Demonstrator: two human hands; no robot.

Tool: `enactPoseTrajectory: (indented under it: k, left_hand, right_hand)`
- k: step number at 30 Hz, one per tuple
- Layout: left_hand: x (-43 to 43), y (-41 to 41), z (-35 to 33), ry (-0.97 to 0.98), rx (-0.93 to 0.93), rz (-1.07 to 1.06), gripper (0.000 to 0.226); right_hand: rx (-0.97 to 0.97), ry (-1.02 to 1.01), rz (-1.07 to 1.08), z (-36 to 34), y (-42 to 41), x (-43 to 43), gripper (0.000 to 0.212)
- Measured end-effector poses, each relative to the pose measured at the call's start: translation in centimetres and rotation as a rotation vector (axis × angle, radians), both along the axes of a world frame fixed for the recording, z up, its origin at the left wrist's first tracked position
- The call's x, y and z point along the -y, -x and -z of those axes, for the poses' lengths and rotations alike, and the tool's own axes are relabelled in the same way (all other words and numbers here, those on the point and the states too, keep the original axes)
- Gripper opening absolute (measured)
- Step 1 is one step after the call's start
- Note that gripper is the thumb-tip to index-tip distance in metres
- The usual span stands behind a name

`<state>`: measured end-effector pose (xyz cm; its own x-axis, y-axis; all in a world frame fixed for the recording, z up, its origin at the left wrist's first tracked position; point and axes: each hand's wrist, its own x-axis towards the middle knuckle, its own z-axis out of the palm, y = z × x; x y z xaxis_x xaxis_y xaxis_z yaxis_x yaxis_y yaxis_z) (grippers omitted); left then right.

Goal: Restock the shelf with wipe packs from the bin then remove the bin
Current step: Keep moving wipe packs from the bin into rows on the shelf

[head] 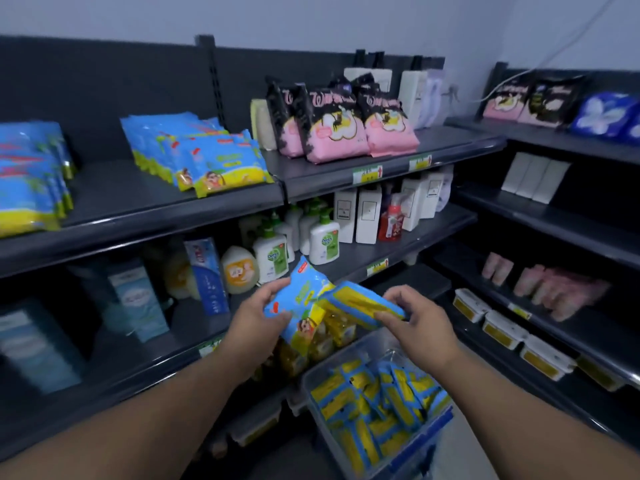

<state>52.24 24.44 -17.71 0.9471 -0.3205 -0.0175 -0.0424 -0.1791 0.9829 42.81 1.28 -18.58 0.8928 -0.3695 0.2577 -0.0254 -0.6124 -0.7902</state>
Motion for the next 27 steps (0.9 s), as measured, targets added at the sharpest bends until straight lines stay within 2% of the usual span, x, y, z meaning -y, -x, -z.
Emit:
enactPoseTrajectory:
  k: [5, 11, 15, 17, 19, 22, 24, 27]
  left_hand:
    - [-2.9, 3.3, -4.5, 0.067, 0.205, -0.111, 0.045]
    - [-8.1, 4.7, -10.2, 0.192, 0.352, -0.2, 0.045]
    - [-13.3, 4.2, -13.4, 0.194, 0.417, -0.203, 0.045]
    - [-16.4, 3.5, -14.4, 0.195, 0.42, -0.205, 0.044]
    - [-19.6, 2.5, -15.2, 0.161, 0.407, -0.21, 0.044]
    - [-24.5, 0.6, -16.4, 0.097, 0.402, -0.207, 0.043]
    - [-27.7, -0.6, -17.3, 0.1, 0.396, -0.183, 0.043]
    - [-32.3, -2.4, -18.6, 0.066, 0.418, -0.163, 0.043]
  right_hand:
    - [0.132, 0.041, 0.065, -5.9, 0.2, -5.5, 0.019]
    - [0.159, 0.23, -0.219, -12.0, -0.7, -14.6, 0.03]
    - [0.183, 0.19, -0.398, -14.0, -3.3, -19.2, 0.027]
    - [0.205, 0.257, -0.442, -15.3, -4.9, -21.3, 0.027]
    - [0.237, 0.323, -0.466, -16.6, -6.9, -23.3, 0.035]
    - [0.249, 0.346, -0.546, -18.5, -10.0, -27.1, 0.07]
    - [0.249, 0.458, -0.603, -19.6, -11.9, -29.9, 0.086]
    - [0.282, 0.616, -0.647, -21.2, -13.9, -34.3, 0.085]
